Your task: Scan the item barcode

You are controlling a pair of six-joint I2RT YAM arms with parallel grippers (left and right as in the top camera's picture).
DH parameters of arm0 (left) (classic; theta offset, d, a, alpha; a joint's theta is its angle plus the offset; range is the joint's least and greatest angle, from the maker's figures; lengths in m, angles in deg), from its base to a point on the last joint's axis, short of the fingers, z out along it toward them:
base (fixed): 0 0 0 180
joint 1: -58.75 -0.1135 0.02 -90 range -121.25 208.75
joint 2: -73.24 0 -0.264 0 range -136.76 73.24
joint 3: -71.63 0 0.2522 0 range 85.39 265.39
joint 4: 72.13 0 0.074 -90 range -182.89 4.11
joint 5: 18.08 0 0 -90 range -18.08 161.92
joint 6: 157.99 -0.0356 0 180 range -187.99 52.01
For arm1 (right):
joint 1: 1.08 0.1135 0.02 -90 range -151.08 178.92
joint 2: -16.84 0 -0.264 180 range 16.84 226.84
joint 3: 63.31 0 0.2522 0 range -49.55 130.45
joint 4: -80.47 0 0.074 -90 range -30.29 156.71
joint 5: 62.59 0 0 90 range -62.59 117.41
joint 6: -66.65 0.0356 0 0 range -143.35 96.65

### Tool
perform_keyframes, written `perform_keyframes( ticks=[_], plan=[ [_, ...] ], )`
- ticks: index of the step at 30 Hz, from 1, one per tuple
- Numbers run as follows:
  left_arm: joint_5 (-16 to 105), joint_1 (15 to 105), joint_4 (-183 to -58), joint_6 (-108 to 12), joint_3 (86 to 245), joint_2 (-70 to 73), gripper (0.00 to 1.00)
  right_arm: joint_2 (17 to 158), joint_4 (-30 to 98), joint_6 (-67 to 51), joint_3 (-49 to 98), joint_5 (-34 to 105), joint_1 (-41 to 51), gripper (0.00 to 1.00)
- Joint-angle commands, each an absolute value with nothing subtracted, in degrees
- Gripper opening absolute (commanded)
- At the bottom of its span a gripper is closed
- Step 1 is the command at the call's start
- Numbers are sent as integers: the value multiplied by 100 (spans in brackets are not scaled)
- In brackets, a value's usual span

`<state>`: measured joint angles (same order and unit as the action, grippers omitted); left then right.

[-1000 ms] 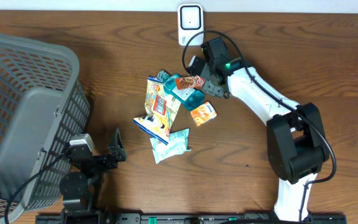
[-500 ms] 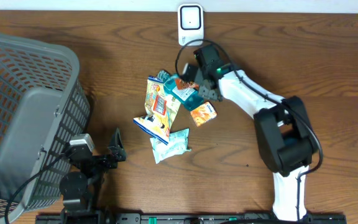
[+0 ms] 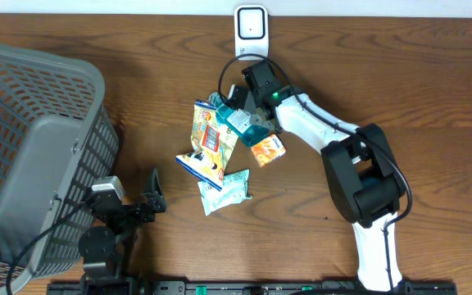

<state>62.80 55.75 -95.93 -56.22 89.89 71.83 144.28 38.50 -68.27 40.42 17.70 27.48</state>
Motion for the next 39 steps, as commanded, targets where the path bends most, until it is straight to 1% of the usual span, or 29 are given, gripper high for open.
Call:
perform_keyframes(
  ticks=[1,6,10,13,16,19,22,27,31,39],
  plan=[
    [6186,5562,-9735,-5633,8899,7180,100,14688,3227,-6451,3854,2539,2573,1],
    [6186,5562,-9735,-5633,8899,7180,100,14067,1876,-6454,4652,3905,2479,1],
    [6186,5562,-9735,-5633,8899,7180,100,13822,740,-6451,5439,5750,2177,1],
    [6186,5562,-9735,-5633,8899,7180,100,13814,390,-6093,5747,7057,1891,1],
    [6188,5562,-9735,-5633,8899,7180,100,13814,287,-5356,5765,8336,1605,1],
    [6186,5562,-9735,-5633,8899,7180,100,13814,-185,-5300,5758,9612,1345,1],
    [6188,5562,-9735,-5633,8899,7180,100,13814,-830,-5435,5758,10366,1178,1],
    [6186,5562,-9735,-5633,8899,7180,100,13814,-1975,-6165,5758,10974,1115,1],
    [6186,5562,-9735,-5633,8899,7180,100,13814,-3079,-7230,5745,11011,1192,1],
    [6188,5562,-9735,-5633,8899,7180,100,13768,-3081,-7175,5524,10799,1493,1]
  ],
)
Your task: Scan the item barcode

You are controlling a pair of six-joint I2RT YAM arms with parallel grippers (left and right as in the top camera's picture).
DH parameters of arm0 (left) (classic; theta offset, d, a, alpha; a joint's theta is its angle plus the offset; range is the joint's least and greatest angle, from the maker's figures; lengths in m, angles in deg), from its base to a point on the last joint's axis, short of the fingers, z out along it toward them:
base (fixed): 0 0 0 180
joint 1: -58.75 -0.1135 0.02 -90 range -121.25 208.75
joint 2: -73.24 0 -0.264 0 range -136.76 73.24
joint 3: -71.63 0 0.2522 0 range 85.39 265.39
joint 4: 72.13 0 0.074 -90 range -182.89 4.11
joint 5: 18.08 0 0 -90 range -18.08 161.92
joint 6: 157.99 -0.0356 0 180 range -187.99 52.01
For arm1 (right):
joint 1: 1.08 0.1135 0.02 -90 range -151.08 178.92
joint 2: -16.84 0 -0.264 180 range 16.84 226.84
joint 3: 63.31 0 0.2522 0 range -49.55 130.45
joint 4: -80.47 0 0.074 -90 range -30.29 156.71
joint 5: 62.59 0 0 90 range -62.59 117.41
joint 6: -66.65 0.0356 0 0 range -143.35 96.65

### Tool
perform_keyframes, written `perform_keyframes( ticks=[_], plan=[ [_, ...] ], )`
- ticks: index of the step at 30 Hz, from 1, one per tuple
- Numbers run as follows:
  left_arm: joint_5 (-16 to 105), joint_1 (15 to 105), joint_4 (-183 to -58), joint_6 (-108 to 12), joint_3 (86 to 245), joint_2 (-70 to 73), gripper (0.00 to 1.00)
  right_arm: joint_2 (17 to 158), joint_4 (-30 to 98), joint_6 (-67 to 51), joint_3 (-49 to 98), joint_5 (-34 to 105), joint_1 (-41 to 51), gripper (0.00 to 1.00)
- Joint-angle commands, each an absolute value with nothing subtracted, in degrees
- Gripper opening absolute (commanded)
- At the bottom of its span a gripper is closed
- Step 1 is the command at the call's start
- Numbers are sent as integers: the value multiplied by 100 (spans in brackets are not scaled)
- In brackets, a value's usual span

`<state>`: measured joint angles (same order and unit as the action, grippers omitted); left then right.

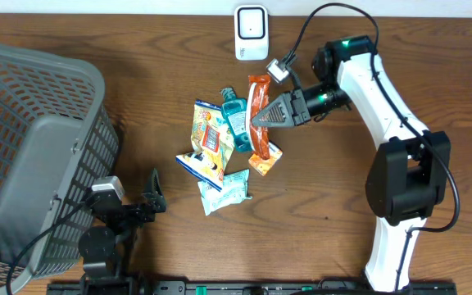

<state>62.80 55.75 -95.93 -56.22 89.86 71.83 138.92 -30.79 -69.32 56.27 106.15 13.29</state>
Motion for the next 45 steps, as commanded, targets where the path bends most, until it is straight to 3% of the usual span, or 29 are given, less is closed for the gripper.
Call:
perform_keyframes(
  ticks=[1,12,35,41,45],
  plan=[
    [6186,5562,-9735,-5633,8899,7180,100,13768,-3081,-7162,5487,10744,1563,1],
    [6188,5562,-9735,-5633,8899,7180,100,13630,-3081,-7284,4746,10574,2177,1],
    [6186,5562,-9735,-5633,8899,7180,100,13521,-2937,-8008,4359,10196,2147,1],
    [6186,5562,-9735,-5633,8899,7180,100,13521,-1977,-7935,4361,9857,1998,1],
    [6186,5562,-9735,-5633,8899,7180,100,13521,-607,-6666,4364,9455,1832,1]
  ],
)
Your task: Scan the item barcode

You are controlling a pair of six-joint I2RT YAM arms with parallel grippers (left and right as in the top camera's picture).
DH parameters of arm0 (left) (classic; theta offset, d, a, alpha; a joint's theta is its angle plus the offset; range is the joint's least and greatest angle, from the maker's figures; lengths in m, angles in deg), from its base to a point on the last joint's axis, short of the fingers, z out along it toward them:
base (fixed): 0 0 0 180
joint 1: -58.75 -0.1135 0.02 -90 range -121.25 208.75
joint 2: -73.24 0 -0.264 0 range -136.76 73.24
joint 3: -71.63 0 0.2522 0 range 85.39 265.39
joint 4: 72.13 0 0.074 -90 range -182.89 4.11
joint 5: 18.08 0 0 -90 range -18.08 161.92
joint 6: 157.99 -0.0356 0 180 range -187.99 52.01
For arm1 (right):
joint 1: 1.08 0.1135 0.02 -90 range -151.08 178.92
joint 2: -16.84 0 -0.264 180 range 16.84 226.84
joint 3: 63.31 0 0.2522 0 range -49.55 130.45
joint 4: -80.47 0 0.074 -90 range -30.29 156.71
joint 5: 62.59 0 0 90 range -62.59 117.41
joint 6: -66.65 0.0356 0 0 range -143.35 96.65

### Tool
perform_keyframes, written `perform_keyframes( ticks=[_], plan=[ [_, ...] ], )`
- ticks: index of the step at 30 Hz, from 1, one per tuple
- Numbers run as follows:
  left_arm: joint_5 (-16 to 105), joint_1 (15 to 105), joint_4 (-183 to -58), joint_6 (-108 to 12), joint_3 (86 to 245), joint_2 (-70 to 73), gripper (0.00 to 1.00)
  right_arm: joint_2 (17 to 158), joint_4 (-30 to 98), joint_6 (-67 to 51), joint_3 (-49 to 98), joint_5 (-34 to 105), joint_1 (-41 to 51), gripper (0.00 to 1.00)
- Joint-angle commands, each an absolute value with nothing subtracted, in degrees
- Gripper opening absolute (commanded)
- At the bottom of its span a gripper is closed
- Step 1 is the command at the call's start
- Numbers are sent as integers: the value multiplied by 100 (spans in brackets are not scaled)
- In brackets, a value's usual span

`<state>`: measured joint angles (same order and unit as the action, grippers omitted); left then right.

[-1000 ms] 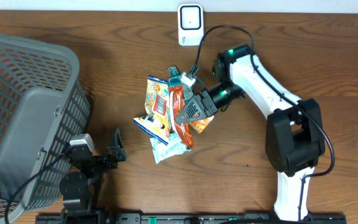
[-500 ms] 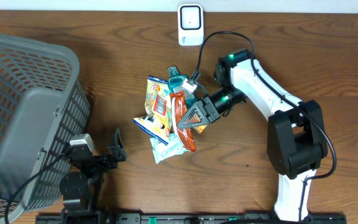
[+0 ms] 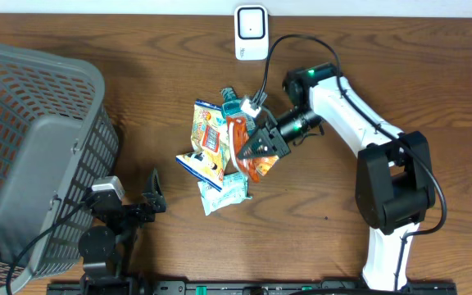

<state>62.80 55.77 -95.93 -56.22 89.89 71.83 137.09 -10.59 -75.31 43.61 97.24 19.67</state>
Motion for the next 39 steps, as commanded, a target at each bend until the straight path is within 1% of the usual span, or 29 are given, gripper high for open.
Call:
perform_keyframes(
  ticks=[1,3,5,9,12,13,18,23,28,35,39],
  plan=[
    [6188,5562,-9735,-5633,8899,7180,100,13521,-95,-6102,4364,9230,1801,1],
    [6188,5562,-9735,-5633,8899,7180,100,13521,915,-4906,4366,8644,1786,1],
    [6188,5562,-9735,-5633,8899,7180,100,13521,1750,-4054,4388,8073,1788,1],
    [6186,5562,-9735,-5633,8899,7180,100,13521,3094,-3164,4484,7149,1843,1],
    [6186,5562,-9735,-5633,8899,7180,100,13521,3837,-3053,4538,6399,1908,1],
    [6186,5562,-9735,-5633,8899,7180,100,13523,4217,-2994,4541,5956,1954,1],
    [6186,5562,-9735,-5633,8899,7180,100,13560,5192,-2996,4545,4716,2068,1],
    [6186,5562,-9735,-5633,8899,7180,100,13798,6003,-3127,4851,4314,2070,1],
    [6186,5562,-9735,-5633,8899,7180,100,14528,6108,-3295,5948,3943,2061,1],
    [6186,5562,-9735,-5633,8899,7180,100,16216,5437,-3468,8553,3337,2068,1],
    [6186,5562,-9735,-5633,8899,7180,100,16865,5024,-3505,9563,3077,2066,1]
  ],
)
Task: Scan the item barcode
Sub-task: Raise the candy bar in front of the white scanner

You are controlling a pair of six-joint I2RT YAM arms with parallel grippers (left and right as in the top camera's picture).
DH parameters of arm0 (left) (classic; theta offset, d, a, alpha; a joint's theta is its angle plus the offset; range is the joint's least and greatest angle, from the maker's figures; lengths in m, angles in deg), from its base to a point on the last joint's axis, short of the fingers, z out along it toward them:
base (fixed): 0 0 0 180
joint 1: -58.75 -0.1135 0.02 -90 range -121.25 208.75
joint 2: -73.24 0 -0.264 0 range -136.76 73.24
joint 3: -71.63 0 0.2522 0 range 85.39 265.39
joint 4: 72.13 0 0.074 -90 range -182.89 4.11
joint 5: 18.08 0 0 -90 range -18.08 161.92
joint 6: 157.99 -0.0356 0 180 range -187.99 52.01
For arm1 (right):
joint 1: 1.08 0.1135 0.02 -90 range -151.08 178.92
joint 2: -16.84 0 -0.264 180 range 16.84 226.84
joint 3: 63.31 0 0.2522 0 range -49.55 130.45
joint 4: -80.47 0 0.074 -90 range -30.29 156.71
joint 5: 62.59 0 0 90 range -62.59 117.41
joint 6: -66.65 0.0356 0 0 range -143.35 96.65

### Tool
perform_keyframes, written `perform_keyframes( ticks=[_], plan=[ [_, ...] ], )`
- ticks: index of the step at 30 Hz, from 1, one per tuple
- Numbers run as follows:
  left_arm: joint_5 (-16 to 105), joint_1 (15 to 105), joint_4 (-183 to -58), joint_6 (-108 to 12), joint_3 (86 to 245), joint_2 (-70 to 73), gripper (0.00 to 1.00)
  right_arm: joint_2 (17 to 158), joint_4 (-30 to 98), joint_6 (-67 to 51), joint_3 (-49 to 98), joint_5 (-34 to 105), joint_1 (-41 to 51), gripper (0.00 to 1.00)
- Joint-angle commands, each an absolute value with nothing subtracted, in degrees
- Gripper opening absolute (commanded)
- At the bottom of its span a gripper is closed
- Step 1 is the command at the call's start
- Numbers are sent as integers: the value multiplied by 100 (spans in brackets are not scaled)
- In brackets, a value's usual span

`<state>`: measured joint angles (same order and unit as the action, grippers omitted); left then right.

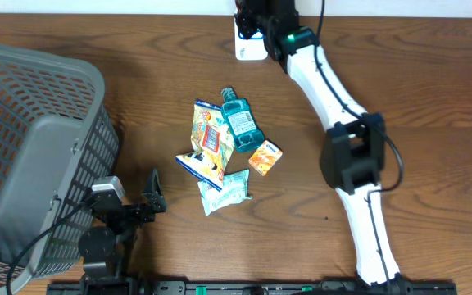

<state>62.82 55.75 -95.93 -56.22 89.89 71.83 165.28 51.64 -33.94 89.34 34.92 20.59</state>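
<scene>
My right gripper [257, 18] is stretched to the far edge of the table and hangs over the white scanner [245, 52], covering most of it. Its fingers and whatever is between them are hidden under the wrist. The red-orange packet does not show anywhere. In the middle of the table lies the pile: a teal bottle [240, 123], a yellow snack bag [210, 131], a small orange box [265, 157], a blue-white packet [201, 166] and a pale green packet [226, 190]. My left gripper [155, 195] rests open at the near left, away from the pile.
A large grey basket [31, 139] fills the left side of the table. The right arm [334, 98] runs diagonally from the near right up to the scanner. Brown wood table [433, 123].
The right gripper was over the pile with the red-orange packet in it. It is now at the far edge over the scanner, and the packet is out of sight. The pile is unchanged.
The right gripper was down in the pile by the teal bottle. Then it held a red-orange packet to the right of the bottle, then over the pile's middle. Now it covers the scanner. The left arm has stayed still.
</scene>
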Motion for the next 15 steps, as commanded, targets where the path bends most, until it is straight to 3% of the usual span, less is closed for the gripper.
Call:
perform_keyframes(
  ticks=[1,15],
  plan=[
    [6186,5562,-9735,-5633,8899,7180,100,16941,4965,-3531,9662,3025,2066,1],
    [6188,5562,-9735,-5633,8899,7180,100,16970,4423,-3929,9690,2773,2053,1]
  ],
)
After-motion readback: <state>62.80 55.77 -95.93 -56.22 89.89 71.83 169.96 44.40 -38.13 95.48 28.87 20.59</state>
